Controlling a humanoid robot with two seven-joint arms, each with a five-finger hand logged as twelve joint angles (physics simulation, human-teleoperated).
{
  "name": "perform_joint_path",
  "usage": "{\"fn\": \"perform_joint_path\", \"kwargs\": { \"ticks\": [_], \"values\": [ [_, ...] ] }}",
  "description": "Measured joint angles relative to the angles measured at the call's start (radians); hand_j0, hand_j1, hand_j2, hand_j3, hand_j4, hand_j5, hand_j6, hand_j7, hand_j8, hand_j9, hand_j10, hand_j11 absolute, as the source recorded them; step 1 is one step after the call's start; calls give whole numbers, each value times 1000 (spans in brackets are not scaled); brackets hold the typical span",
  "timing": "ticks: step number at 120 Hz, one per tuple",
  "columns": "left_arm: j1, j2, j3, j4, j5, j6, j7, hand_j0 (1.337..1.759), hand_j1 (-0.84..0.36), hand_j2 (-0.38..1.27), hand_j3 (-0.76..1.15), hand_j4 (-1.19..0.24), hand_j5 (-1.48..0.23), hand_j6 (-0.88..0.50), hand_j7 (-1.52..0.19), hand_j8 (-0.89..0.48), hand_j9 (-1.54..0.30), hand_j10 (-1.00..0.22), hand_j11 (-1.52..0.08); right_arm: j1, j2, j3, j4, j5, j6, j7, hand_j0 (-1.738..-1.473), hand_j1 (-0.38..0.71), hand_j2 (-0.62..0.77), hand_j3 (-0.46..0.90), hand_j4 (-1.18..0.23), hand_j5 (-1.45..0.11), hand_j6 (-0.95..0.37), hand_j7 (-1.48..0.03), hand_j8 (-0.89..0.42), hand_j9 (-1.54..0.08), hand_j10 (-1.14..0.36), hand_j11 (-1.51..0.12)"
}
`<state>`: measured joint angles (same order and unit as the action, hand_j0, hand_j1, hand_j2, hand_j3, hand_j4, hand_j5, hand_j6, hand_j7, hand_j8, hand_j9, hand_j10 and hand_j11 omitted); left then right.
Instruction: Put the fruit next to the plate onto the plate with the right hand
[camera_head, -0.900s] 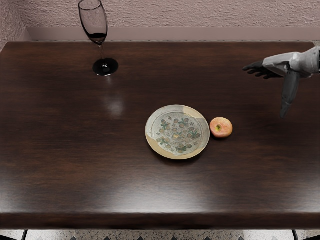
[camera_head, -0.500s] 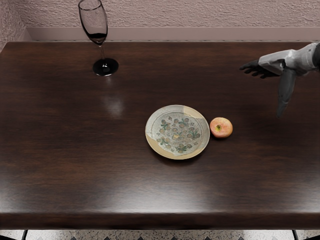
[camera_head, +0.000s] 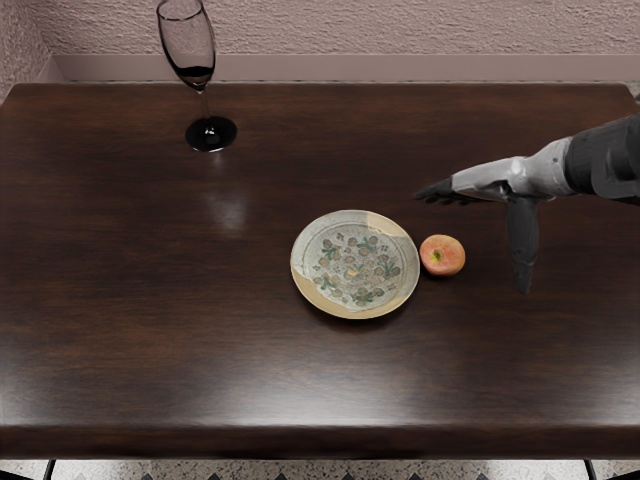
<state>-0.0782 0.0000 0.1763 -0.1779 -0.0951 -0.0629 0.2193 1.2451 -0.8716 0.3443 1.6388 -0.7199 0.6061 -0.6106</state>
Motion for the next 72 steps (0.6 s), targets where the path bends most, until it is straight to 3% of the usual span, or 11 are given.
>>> {"fn": "perform_joint_path", "kwargs": {
  "ticks": [26, 72],
  "values": [
    [0, 0, 0, 0, 0, 0, 0, 1658, 349, 0, 0, 0, 0, 0, 0, 0, 0, 0, 0, -69, 88, -1, 26, -224, -140, 0, -1658, -349, 0, 0, -4, -1, -5, 0, -4, 0, -3, 0],
    [0, 0, 0, 0, 0, 0, 0, 1658, 349, 0, 0, 0, 0, 0, 0, 0, 0, 0, 0, -147, 153, -1, 14, -386, -264, 0, -1658, -349, 1, 0, -3, -1, -5, 0, -4, 0, -3, 0]
  ]
}}
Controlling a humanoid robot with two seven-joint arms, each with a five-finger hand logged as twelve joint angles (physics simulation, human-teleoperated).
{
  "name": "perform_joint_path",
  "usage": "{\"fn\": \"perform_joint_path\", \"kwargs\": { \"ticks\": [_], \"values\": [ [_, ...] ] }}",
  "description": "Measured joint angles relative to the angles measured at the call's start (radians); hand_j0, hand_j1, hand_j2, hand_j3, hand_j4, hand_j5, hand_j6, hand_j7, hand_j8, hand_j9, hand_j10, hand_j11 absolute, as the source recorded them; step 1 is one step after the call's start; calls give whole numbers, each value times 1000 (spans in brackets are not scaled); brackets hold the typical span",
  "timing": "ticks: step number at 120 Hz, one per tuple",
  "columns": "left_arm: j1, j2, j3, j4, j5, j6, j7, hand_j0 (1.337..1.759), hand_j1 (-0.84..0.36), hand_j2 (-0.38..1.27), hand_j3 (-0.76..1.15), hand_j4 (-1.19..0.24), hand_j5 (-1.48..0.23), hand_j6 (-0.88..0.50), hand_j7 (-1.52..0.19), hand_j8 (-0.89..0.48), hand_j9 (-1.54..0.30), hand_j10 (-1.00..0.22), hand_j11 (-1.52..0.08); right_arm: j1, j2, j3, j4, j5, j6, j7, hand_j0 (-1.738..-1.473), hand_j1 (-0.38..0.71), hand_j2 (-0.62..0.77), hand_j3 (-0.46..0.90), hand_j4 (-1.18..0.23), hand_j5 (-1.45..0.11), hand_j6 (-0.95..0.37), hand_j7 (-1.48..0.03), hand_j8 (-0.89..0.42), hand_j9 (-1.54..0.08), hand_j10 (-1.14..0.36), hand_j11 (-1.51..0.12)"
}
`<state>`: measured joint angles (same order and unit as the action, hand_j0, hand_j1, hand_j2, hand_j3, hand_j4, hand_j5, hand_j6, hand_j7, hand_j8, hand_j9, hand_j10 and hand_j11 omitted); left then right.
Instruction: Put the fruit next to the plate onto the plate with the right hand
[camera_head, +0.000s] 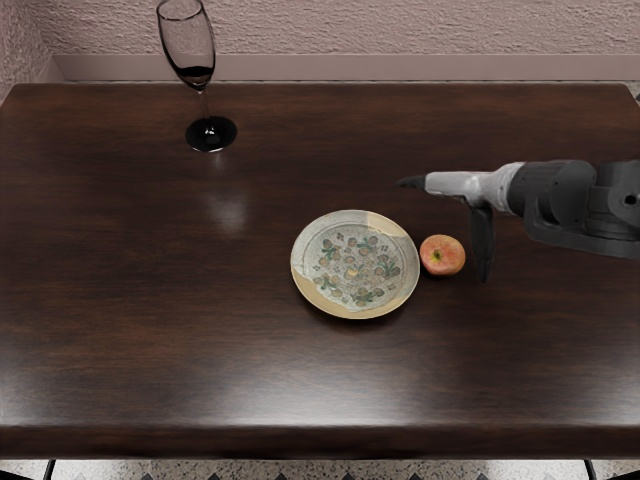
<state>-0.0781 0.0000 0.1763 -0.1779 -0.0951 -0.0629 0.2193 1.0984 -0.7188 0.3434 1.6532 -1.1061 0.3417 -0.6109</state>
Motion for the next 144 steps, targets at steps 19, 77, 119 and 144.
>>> {"fn": "perform_joint_path", "kwargs": {
  "ticks": [19, 77, 119, 144],
  "values": [
    [0, 0, 0, 0, 0, 0, 0, 1658, 349, 0, 0, 0, 0, 0, 0, 0, 0, 0, 0, -32, 23, 7, -12, -5, -20, 0, -1658, -349, 1, 0, -3, -1, -5, 0, -4, 0, -3, 0],
    [0, 0, 0, 0, 0, 0, 0, 1658, 349, 0, 0, 0, 0, 0, 0, 0, 0, 0, 0, -111, 56, 11, -31, -117, -115, 0, -1658, -130, -35, 0, -187, -240, -189, -239, -188, -239, -187, -239],
    [0, 0, 0, 0, 0, 0, 0, 1658, 349, 0, 0, 0, 0, 0, 0, 0, 0, 0, 0, -197, 84, 11, -37, -265, -212, 0, -1658, -81, -42, 0, -228, -292, -230, -292, -229, -292, -227, -292],
    [0, 0, 0, 0, 0, 0, 0, 1658, 349, 0, 0, 0, 0, 0, 0, 0, 0, 0, 0, -238, 86, 11, -38, -312, -261, 0, -1658, -80, -42, 0, -230, -294, -231, -293, -230, -294, -229, -294]
  ]
}}
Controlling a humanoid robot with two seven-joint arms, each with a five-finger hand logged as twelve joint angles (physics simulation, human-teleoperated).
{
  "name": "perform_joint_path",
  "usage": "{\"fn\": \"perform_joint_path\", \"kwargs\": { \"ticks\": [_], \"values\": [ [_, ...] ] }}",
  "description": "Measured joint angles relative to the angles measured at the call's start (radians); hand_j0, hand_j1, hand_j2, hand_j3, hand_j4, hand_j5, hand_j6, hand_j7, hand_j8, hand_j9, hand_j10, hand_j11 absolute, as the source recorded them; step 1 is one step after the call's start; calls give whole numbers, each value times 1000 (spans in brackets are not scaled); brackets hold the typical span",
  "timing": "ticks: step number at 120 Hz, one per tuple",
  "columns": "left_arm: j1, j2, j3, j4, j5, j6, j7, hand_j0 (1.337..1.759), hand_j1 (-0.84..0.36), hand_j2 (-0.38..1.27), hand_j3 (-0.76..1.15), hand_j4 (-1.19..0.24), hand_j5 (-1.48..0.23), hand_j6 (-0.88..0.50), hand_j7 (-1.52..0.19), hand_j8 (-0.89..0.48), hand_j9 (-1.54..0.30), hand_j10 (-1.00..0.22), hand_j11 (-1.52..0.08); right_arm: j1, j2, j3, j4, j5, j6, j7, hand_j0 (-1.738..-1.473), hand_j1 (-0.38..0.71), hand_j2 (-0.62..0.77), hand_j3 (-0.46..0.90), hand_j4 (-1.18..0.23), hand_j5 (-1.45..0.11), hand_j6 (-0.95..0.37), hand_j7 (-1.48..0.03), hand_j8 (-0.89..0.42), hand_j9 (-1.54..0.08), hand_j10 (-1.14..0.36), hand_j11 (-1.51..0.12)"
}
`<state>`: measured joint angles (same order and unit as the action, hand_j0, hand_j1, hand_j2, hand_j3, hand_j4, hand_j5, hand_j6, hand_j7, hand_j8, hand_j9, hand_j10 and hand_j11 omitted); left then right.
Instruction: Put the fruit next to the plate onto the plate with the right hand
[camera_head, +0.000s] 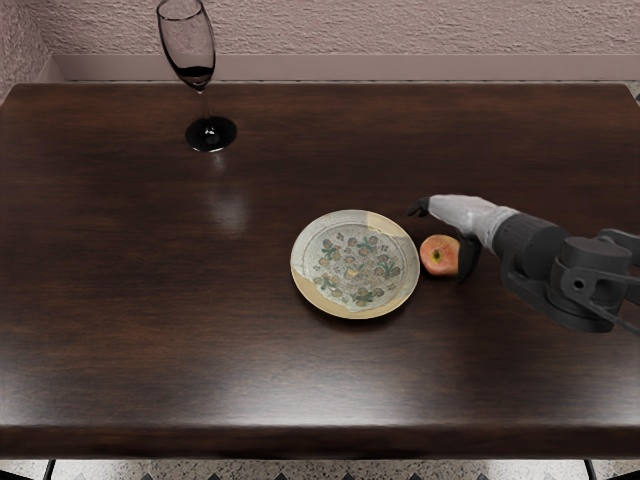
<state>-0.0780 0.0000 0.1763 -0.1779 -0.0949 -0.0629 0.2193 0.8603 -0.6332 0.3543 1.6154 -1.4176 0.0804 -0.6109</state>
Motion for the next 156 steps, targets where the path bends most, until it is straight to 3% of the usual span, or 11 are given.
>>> {"fn": "perform_joint_path", "kwargs": {
  "ticks": [75, 136, 156],
  "values": [
    [0, 0, 0, 0, 0, 0, 0, 1658, 349, 0, 0, 0, 0, 0, 0, 0, 0, 0, 0, -60, 8, 0, 1, -34, -66, 0, -1658, -56, -46, 0, -250, -320, -252, -320, -251, -320, -249, -320],
    [0, 0, 0, 0, 0, 0, 0, 1658, 349, 0, 0, 0, 0, 0, 0, 0, 0, 0, 0, -80, 8, 0, -1, -37, -84, 0, -1658, 147, -78, 0, -423, -539, -409, -542, -401, -542, -421, -542],
    [1, 0, 0, 0, 0, 0, 0, 1658, 349, 0, 0, 0, 0, 0, 0, 0, 0, 0, 0, -82, 8, 1, -4, -36, -87, 0, -1653, 158, -77, -1, -481, -635, -368, -627, -349, -639, -478, -640]
  ]
}}
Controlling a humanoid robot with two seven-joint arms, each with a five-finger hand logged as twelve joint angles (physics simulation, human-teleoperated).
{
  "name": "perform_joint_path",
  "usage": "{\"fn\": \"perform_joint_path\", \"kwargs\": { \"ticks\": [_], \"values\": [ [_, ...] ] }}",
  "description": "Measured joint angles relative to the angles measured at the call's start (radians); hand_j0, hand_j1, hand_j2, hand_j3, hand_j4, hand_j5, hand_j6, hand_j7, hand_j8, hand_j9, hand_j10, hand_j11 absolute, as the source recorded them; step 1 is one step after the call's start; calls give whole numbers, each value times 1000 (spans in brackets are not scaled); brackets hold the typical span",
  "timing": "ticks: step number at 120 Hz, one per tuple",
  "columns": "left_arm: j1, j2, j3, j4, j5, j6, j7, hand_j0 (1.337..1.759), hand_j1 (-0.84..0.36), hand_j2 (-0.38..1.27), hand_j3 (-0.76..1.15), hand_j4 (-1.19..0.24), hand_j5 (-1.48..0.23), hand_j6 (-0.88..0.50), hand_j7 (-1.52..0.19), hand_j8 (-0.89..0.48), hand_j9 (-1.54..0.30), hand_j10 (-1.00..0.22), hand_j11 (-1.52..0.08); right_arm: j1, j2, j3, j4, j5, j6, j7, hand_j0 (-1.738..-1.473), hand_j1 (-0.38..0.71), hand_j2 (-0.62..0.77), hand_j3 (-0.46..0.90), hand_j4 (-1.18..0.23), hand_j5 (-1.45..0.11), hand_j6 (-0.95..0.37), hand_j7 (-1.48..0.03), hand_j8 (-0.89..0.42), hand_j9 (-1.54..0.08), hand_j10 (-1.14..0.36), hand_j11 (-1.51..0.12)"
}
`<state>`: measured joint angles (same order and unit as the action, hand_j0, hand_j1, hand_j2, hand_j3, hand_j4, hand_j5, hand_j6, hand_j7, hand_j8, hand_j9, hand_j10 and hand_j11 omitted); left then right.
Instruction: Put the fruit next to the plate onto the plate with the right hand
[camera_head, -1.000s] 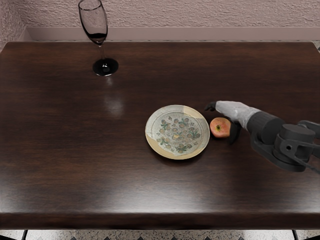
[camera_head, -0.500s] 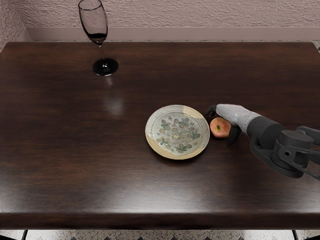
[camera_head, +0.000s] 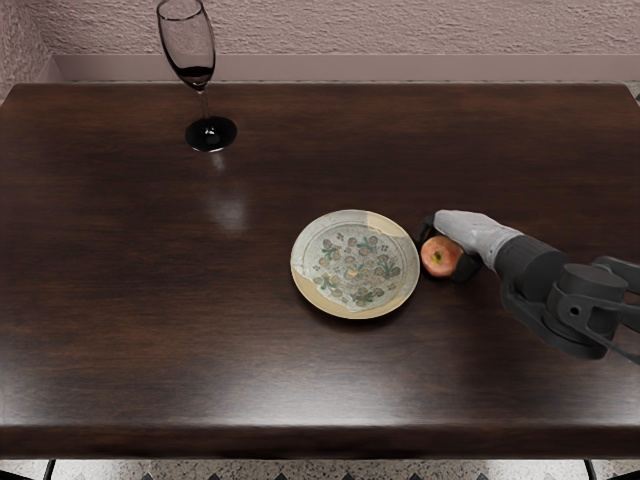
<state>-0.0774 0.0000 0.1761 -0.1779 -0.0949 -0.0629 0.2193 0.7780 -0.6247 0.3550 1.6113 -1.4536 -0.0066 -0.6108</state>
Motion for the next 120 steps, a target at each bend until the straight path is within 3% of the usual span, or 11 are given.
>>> {"fn": "perform_joint_path", "kwargs": {
  "ticks": [47, 120],
  "values": [
    [-1, 0, 0, 0, 0, 0, 0, 1658, 349, 0, 0, 0, 0, 0, 0, 0, 0, 0, 0, -2, 3, 10, -32, 9, 0, 0, -1646, 208, 0, 0, -499, -827, -288, -790, -277, -829, -514, -826],
    [0, 0, 0, 0, 0, 0, 0, 1658, 349, 0, 0, 0, 0, 0, 0, 0, 0, 0, 0, 9, 31, 102, -1, 16, 18, 0, -1650, 210, 66, 0, -518, -839, -306, -816, -297, -852, -537, -836]
  ]
}}
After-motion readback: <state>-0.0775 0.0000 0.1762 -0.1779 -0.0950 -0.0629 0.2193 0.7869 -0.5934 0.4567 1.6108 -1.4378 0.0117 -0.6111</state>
